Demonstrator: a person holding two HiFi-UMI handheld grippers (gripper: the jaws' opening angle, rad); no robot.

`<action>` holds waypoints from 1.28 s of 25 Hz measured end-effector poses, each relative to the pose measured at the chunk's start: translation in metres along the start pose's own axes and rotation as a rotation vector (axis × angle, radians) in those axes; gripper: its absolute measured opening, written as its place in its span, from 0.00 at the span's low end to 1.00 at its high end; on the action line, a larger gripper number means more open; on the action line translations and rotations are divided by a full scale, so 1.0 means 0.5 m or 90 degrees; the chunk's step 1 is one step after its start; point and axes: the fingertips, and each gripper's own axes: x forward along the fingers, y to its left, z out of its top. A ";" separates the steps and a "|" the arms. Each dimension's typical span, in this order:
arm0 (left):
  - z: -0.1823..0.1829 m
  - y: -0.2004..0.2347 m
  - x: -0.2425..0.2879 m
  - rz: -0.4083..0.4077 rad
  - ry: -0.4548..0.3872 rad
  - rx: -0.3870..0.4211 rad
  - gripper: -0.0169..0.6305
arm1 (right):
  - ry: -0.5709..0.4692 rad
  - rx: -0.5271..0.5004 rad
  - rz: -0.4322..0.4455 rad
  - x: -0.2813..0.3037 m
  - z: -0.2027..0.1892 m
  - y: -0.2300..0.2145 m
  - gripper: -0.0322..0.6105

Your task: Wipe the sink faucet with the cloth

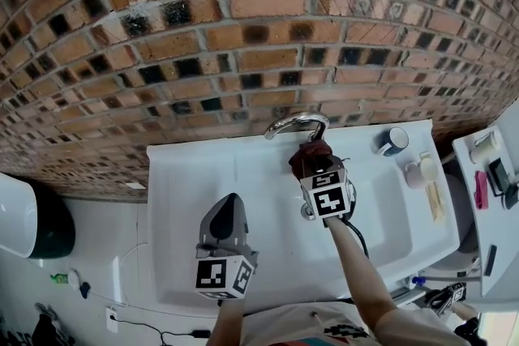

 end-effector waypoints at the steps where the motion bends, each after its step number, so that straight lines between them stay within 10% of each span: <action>1: -0.003 -0.002 0.000 -0.002 0.000 0.000 0.03 | 0.002 -0.002 0.001 0.001 -0.001 0.000 0.11; 20: 0.000 -0.028 -0.002 -0.012 0.004 0.009 0.03 | 0.081 0.043 0.106 0.027 -0.041 0.042 0.11; 32: 0.004 -0.020 -0.001 -0.001 -0.005 0.010 0.03 | -0.041 0.074 0.104 -0.014 0.021 0.048 0.11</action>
